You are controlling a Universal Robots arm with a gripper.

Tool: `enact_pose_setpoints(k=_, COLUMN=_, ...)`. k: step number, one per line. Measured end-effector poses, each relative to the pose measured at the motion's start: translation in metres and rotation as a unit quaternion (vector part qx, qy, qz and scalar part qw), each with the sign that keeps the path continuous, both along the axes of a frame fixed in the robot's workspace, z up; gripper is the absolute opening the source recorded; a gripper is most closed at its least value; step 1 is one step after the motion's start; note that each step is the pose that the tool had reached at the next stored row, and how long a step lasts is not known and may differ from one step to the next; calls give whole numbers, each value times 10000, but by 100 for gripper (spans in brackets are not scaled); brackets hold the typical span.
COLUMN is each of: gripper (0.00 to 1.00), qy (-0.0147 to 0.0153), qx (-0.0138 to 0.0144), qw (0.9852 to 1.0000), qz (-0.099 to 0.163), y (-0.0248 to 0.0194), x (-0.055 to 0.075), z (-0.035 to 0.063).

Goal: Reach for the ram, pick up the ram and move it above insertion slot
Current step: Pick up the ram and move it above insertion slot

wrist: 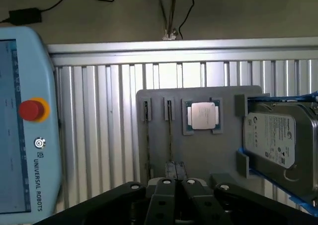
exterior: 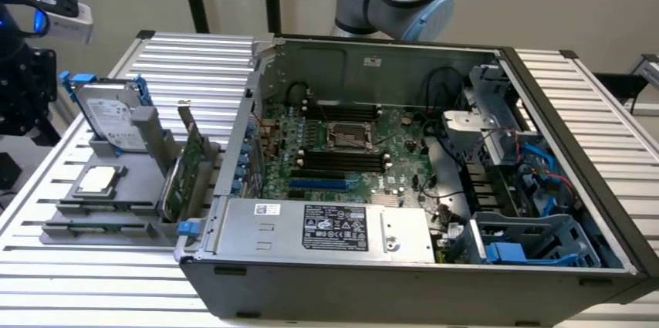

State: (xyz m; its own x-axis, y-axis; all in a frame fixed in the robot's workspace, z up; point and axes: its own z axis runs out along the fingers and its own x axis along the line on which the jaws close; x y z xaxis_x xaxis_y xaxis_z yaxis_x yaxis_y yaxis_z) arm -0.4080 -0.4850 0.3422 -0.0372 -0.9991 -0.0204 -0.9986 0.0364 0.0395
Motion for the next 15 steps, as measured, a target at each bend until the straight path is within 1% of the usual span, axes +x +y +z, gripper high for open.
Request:
enact_pose_setpoints(k=1, gripper=11, qy=0, qx=24, qw=10000, qz=14, y=0, x=19, z=1)
enact_pose_setpoints(k=2, gripper=11, qy=1, qx=34, qw=10000, qz=23, y=0, x=35, z=1)
enact_pose_setpoints(k=4, gripper=11, qy=0, qx=35, qw=10000, qz=40, y=0, x=41, z=0)
enact_pose_setpoints(k=5, gripper=12, qy=1, qx=35, qw=10000, qz=50, y=0, x=41, z=0)
enact_pose_setpoints(k=6, gripper=18, qy=1, qx=35, qw=10000, qz=62, y=0, x=41, z=0)
enact_pose_setpoints(k=7, gripper=18, qy=0, qx=35, qw=10000, qz=75, y=0, x=42, z=-1)
enact_pose_setpoints(k=10, gripper=36, qy=1, qx=35, qw=9999, qz=113, y=0, x=43, z=-11)
enact_pose_setpoints(k=12, gripper=36, qy=0, qx=35, qw=9999, qz=124, y=0, x=42, z=-25)
enact_pose_setpoints(k=13, gripper=42, qy=0, qx=35, qw=9999, qz=129, y=0, x=43, z=-37)
enact_pose_setpoints(k=15, gripper=42, qy=0, qx=35, qw=9999, qz=145, y=0, x=42, z=-73)
